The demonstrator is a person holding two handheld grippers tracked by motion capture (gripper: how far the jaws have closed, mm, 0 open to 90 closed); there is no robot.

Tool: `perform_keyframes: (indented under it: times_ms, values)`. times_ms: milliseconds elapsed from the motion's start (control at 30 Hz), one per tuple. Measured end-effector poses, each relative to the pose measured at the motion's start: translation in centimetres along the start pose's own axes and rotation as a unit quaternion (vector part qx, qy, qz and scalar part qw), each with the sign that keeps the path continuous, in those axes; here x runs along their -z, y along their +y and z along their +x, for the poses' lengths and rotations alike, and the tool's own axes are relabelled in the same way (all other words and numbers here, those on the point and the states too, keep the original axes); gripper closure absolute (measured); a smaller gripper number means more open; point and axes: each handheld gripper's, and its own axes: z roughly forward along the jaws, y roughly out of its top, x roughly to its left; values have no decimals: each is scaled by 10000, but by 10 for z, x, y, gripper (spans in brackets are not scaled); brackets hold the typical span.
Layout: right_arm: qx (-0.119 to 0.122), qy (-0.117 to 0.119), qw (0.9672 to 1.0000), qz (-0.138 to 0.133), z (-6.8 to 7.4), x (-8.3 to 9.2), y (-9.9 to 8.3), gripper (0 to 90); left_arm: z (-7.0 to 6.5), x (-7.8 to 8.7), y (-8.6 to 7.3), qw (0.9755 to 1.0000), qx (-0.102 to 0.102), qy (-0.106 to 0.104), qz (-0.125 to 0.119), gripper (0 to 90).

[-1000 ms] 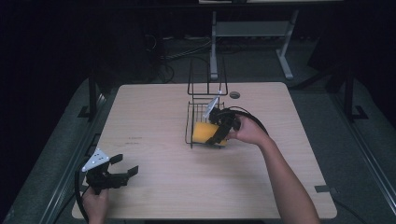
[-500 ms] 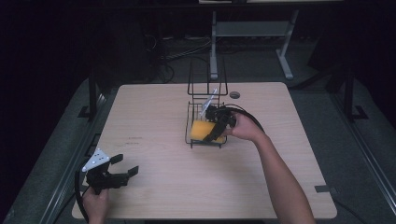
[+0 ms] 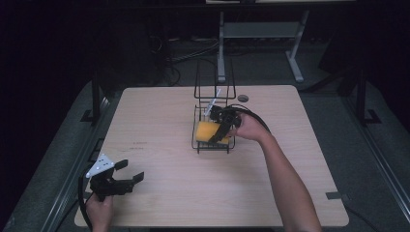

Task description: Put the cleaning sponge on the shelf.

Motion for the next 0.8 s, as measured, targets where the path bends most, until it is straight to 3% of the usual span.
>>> perform_keyframes:
  times_ms: [533,800]
  values:
    - [-189,-6,9998,20,-6,-14,-5,207,0,0,0,10000,-19,-11,-2,140]
    - [-168,-30,9998,30,-6,-17,-6,204,-2,0,0,10000,-48,-23,-10,140]
